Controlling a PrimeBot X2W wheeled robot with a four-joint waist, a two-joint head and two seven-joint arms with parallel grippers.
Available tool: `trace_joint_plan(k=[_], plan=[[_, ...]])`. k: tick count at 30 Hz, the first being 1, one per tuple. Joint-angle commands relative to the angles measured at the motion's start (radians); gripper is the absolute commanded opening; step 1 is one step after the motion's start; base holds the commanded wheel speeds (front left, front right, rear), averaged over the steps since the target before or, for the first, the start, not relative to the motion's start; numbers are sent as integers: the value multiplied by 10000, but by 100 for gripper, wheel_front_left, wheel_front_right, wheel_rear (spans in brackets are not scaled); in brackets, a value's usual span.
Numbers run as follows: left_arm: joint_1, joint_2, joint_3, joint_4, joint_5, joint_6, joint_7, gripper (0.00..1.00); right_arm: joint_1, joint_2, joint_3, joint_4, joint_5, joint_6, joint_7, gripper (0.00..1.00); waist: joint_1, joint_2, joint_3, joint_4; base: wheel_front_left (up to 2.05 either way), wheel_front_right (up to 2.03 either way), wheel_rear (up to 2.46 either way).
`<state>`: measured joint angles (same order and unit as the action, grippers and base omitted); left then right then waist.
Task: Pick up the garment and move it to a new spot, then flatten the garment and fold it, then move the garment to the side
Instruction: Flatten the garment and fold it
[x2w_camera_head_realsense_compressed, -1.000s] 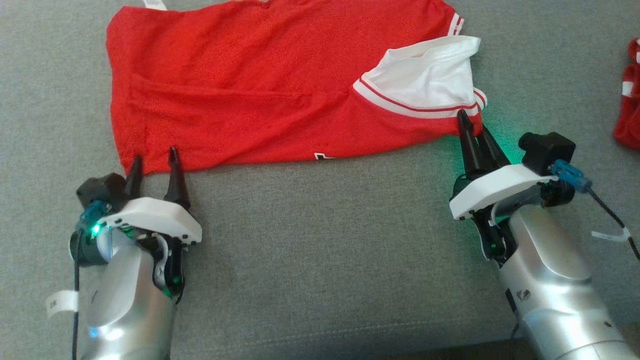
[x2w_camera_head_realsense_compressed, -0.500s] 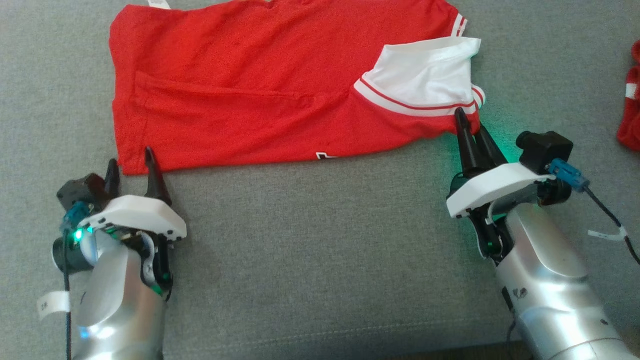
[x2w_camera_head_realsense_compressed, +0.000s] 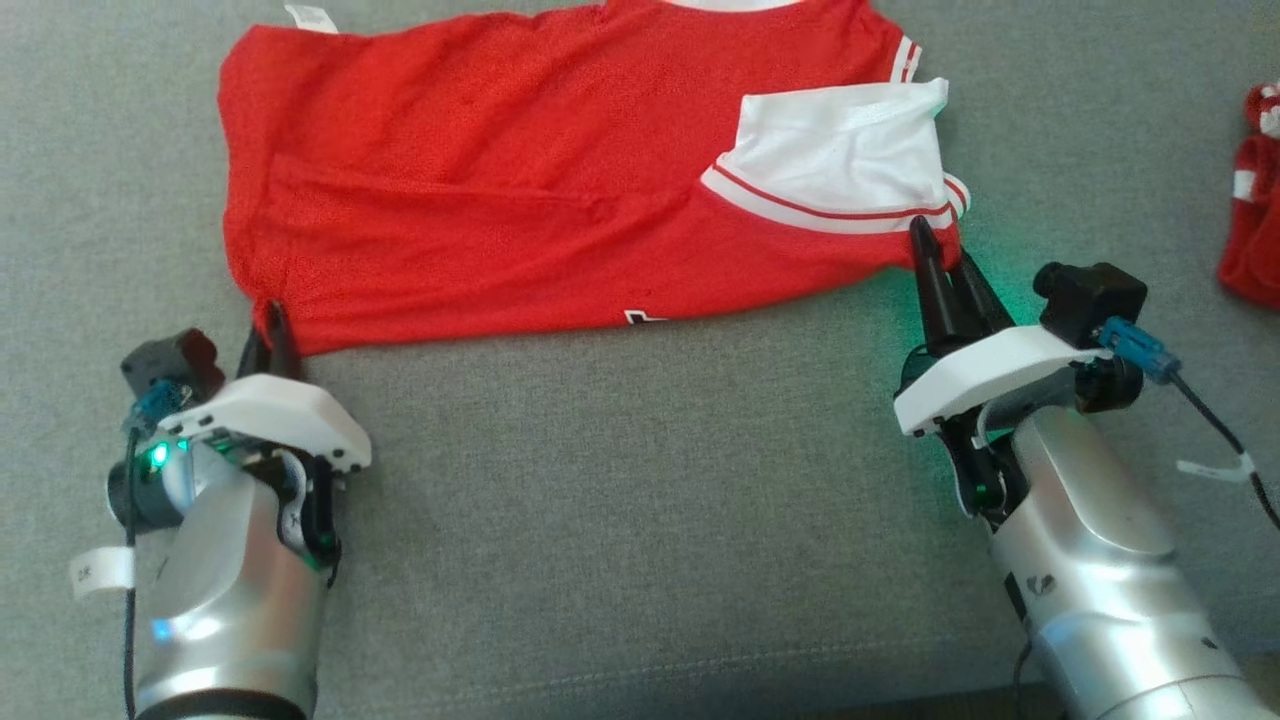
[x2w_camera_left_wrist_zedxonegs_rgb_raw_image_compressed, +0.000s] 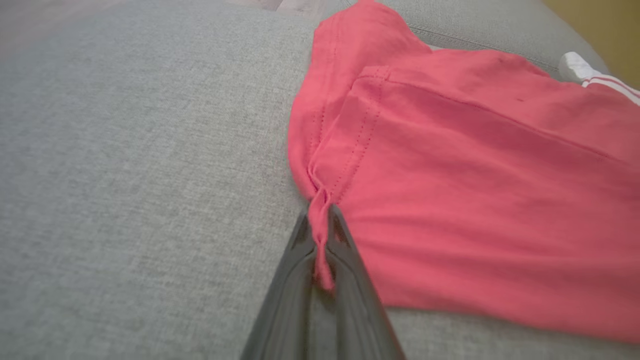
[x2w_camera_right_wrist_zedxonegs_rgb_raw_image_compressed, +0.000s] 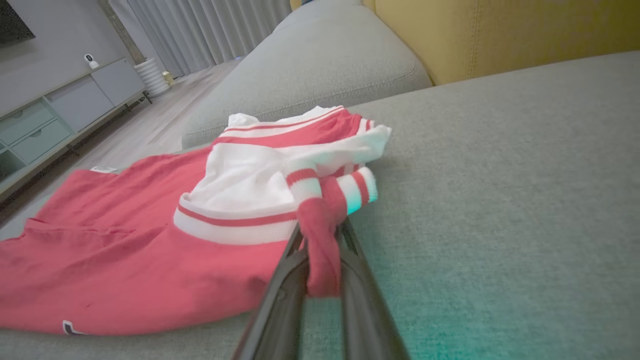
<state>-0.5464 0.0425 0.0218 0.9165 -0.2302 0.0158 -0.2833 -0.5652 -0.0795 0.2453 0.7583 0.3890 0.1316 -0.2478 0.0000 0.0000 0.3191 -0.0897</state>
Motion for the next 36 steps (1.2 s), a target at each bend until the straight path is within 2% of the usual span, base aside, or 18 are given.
trace_joint_plan(k=[1,6,13,20,21,22,23,29,32,36], plan=[[417,79,89,293,-43,-90,215,0,-198,16,82,-227,72,-9,-123,0,0,0,-176,39,0,0,0],[616,78,38,-425,-122,-105,215,0,-128,-146,-40,-132,155,-9,-126,0,0,0,-906,171,0,0,0],[1764,78,46,-1273,-302,13,215,0,565,-309,74,1,413,-9,60,0,0,0,-2038,310,0,0,0],[2731,78,-274,-1398,-599,74,215,0,1686,-462,100,-316,739,-9,578,0,0,0,-2094,411,0,0,0],[2738,78,-328,-1436,-633,93,215,73,1776,-482,38,-329,740,-9,652,6,0,0,-2019,420,0,0,0],[2721,78,-392,-1464,-661,103,215,100,1818,-503,-2,-354,688,-9,705,92,0,0,-1942,425,0,0,0],[2668,78,-462,-1518,-694,118,215,100,1821,-507,-60,-407,649,-9,710,100,0,0,-1864,433,0,0,0],[1844,122,-677,-1884,-413,171,215,100,1202,-626,-564,-792,16,-9,598,100,0,0,-1404,504,0,0,0],[969,385,-940,-1671,-159,8,377,100,630,-617,-611,-1016,-318,-9,764,100,0,0,-1183,569,0,0,0],[-438,968,-1304,-1294,193,-290,1238,100,-229,-591,-421,-1203,-618,-9,1076,100,0,0,-901,596,0,0,0]])
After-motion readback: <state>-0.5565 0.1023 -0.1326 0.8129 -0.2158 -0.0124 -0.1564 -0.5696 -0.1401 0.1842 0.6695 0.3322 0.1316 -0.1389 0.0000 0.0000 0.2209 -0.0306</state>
